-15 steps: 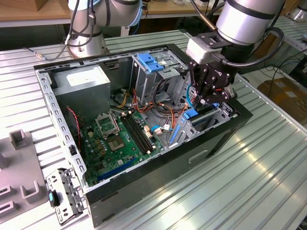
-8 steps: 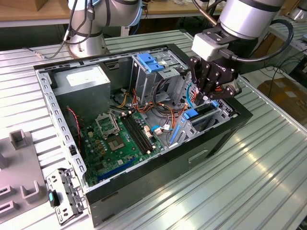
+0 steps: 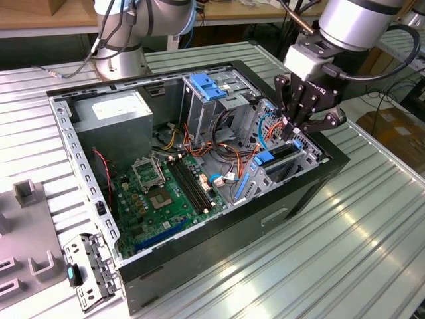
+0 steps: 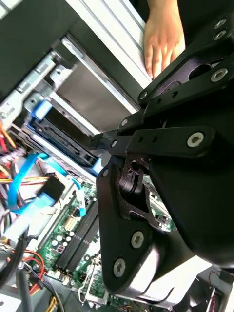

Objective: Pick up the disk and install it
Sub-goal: 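Insert the first disk wire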

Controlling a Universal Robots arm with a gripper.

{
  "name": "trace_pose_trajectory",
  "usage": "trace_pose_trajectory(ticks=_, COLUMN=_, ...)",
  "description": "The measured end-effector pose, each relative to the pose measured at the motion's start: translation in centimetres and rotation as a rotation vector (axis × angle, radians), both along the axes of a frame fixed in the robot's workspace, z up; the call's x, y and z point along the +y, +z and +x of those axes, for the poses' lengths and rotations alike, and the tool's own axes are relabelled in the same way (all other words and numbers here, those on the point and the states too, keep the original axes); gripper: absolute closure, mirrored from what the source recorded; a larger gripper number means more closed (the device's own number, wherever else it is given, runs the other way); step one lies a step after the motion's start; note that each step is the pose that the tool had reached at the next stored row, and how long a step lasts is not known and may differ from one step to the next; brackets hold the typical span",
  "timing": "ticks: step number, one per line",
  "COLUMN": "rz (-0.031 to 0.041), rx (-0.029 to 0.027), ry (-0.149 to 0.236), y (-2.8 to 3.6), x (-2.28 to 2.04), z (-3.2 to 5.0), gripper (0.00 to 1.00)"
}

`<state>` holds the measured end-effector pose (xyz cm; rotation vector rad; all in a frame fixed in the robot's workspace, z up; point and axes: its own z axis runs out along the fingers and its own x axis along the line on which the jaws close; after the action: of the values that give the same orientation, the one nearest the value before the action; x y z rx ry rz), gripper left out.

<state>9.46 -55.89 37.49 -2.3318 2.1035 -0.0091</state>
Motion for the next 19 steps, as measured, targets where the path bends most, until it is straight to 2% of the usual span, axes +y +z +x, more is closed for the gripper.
trace_pose_trajectory(ticks=5, rz=-0.0001, rx=0.0001, ry=0.04, y=-0.03, x=0.05, z=1.83, gripper=0.89)
trace_pose_trajectory(ticks=7, rz=0.0, rx=0.0001, ry=0.061, y=-0.04, x=0.07, z=1.98, gripper=0.89)
trace_pose_trajectory(ticks=10, rz=0.0, rx=0.0001, ry=0.12, y=-0.04, x=0.06, z=1.98, gripper=0.89)
trace_pose_trajectory(ticks=12, rz=-0.0001, rx=0.0, ry=0.174, y=0.01, x=0.05, z=1.99, gripper=0.89)
trace_pose_trajectory(ticks=19, rz=0.0001, rx=0.0, ry=0.288, y=0.31, x=0.06, z=2.0, gripper=0.89)
